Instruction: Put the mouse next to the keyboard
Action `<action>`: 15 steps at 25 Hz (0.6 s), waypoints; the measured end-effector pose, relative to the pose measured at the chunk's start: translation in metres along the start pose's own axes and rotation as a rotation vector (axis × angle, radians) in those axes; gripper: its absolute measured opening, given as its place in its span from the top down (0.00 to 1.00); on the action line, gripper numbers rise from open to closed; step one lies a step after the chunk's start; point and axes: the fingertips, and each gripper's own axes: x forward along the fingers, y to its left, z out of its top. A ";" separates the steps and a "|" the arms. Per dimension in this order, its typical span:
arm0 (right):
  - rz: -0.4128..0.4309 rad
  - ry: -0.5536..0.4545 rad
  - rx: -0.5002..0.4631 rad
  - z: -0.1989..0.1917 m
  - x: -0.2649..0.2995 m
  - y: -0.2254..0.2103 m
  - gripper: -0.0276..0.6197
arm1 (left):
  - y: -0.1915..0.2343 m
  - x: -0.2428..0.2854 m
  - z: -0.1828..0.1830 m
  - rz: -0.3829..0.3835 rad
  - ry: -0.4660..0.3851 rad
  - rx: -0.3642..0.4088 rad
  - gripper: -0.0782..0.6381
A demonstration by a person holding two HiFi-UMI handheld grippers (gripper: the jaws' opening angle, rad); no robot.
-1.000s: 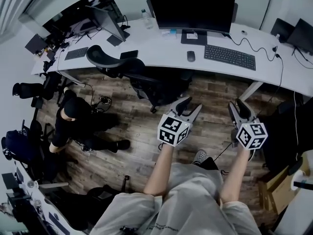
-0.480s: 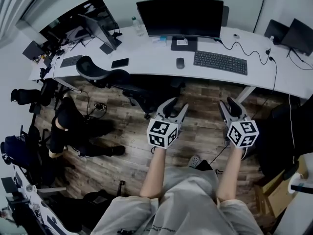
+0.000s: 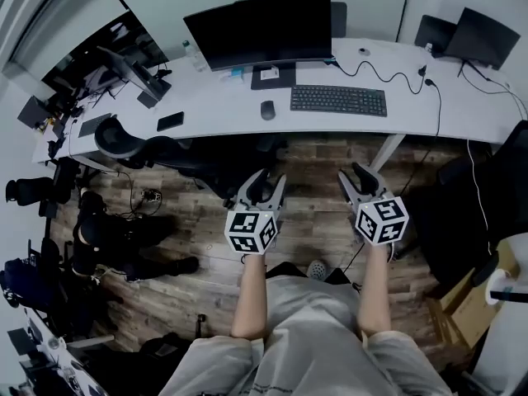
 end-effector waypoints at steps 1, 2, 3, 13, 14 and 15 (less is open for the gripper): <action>-0.007 0.002 0.005 -0.001 -0.002 -0.005 0.69 | -0.002 0.002 -0.003 0.008 0.005 0.001 0.63; -0.014 0.003 0.009 -0.002 -0.004 -0.010 0.68 | -0.002 0.003 -0.006 0.015 0.010 0.001 0.63; -0.021 0.002 0.013 -0.004 -0.007 -0.013 0.68 | -0.002 0.003 -0.009 0.021 0.015 0.000 0.63; -0.086 0.004 0.019 -0.009 -0.014 -0.040 0.68 | 0.006 0.023 -0.016 0.034 0.029 -0.018 0.63; -0.091 0.003 0.018 -0.008 -0.013 -0.043 0.68 | 0.008 0.027 -0.016 0.032 0.028 -0.022 0.63; -0.097 0.002 0.017 -0.007 -0.010 -0.047 0.68 | 0.010 0.032 -0.015 0.029 0.027 -0.024 0.63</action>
